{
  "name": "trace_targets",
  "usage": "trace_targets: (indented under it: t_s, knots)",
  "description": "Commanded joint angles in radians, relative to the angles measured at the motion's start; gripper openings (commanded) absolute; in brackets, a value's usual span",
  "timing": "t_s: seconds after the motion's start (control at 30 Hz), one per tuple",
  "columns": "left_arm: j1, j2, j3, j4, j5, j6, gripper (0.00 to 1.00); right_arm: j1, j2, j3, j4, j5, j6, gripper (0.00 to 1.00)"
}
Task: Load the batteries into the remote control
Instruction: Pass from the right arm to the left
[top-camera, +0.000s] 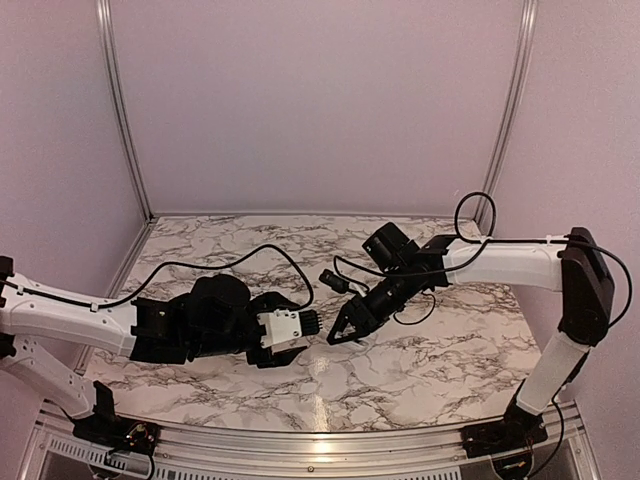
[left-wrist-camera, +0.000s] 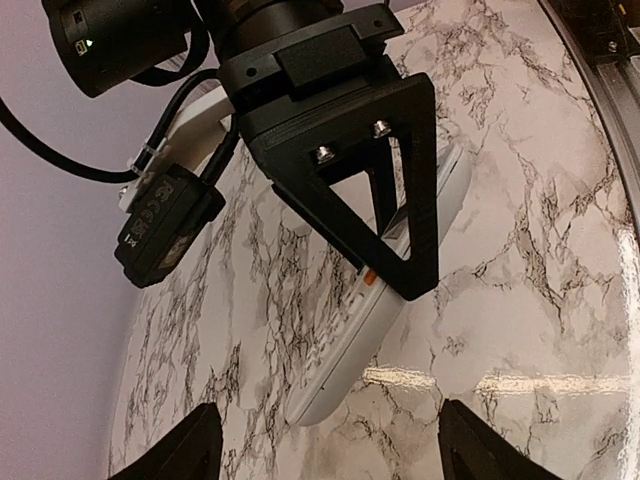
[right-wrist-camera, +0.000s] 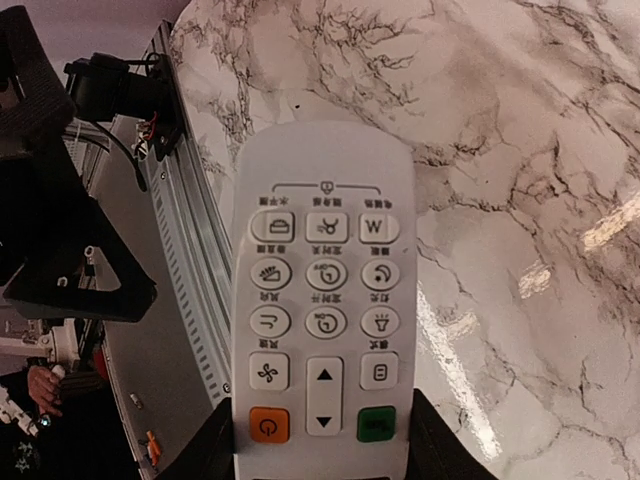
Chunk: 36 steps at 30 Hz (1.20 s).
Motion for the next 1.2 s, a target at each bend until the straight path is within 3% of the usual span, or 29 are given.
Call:
trace_targets:
  t_s: [0.0,0.37,0.77,0.87,0.97,1.17]
  knots:
    - [-0.029,0.061,0.054,-0.075,-0.016,0.082,0.74,0.042,0.024,0.06,-0.011,-0.046,-0.004,0.16]
    - [-0.066,0.154,0.088,-0.102,-0.054,0.123,0.54,0.074,0.064,0.098,-0.065,-0.068,-0.045,0.13]
    - [-0.069,0.213,0.123,-0.15,-0.116,0.133,0.23,0.074,0.073,0.117,-0.101,-0.112,-0.093,0.1]
    - [-0.07,0.217,0.138,-0.16,-0.104,0.115,0.15,0.075,0.072,0.126,-0.116,-0.098,-0.109,0.17]
    - [-0.068,0.194,0.134,-0.149,-0.07,0.076,0.09,0.074,0.048,0.133,-0.113,-0.06,-0.121,0.36]
    - [-0.063,0.133,0.114,-0.063,0.022,-0.012,0.0,0.026,-0.045,0.139,-0.027,0.041,-0.092,0.57]
